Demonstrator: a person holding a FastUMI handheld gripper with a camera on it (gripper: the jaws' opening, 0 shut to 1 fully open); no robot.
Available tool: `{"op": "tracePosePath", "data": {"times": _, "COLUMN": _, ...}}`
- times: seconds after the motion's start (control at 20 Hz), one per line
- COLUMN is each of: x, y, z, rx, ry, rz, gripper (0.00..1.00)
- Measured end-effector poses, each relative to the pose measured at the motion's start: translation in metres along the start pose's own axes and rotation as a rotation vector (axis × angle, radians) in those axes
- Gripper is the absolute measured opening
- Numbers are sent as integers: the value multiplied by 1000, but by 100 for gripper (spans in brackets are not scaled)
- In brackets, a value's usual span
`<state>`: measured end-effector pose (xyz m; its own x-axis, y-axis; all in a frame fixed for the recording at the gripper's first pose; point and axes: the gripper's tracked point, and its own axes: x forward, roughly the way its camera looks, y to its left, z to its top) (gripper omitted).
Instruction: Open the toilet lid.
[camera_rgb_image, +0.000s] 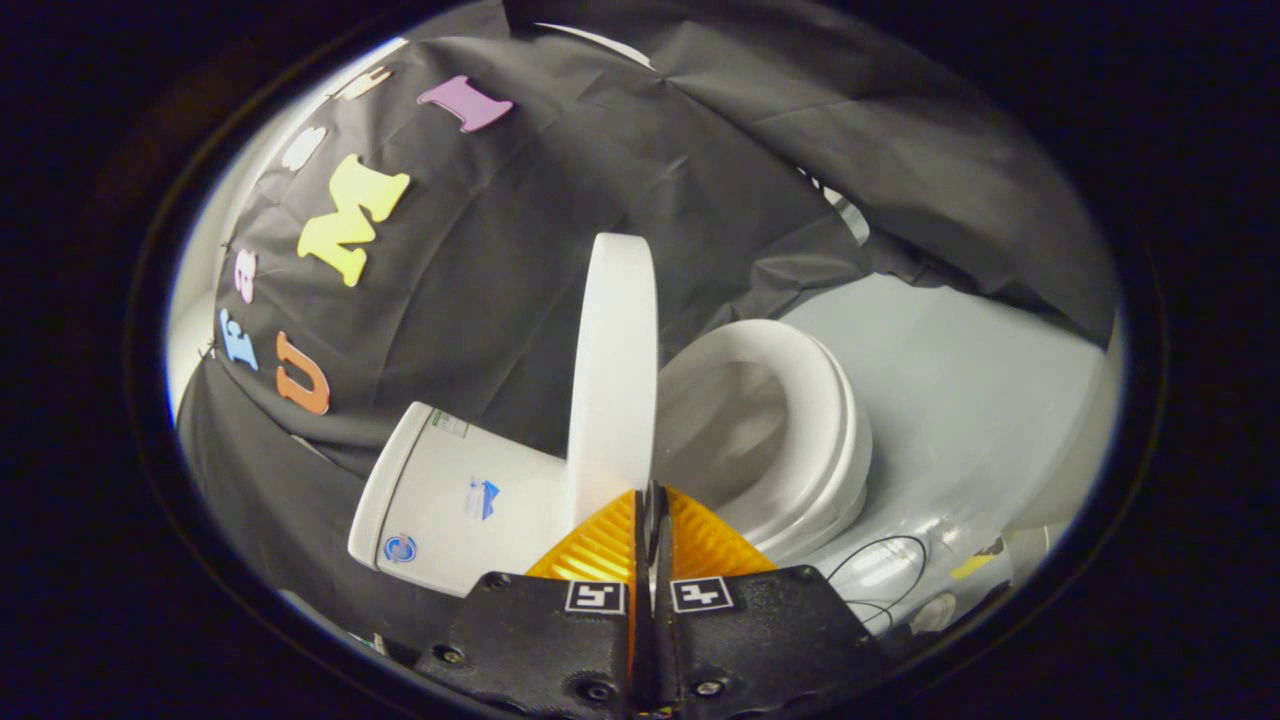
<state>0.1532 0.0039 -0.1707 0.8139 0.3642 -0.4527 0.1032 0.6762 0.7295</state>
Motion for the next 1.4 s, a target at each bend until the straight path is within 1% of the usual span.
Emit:
{"op": "tracePosePath", "data": {"times": 0.65, "x": -6, "y": 34, "z": 0, "rx": -93, "ry": -39, "rz": -33, "gripper": 4}}
{"op": "tracePosePath", "data": {"times": 1.4, "x": -14, "y": 84, "z": -5, "rx": -266, "ry": -83, "rz": -91, "gripper": 4}}
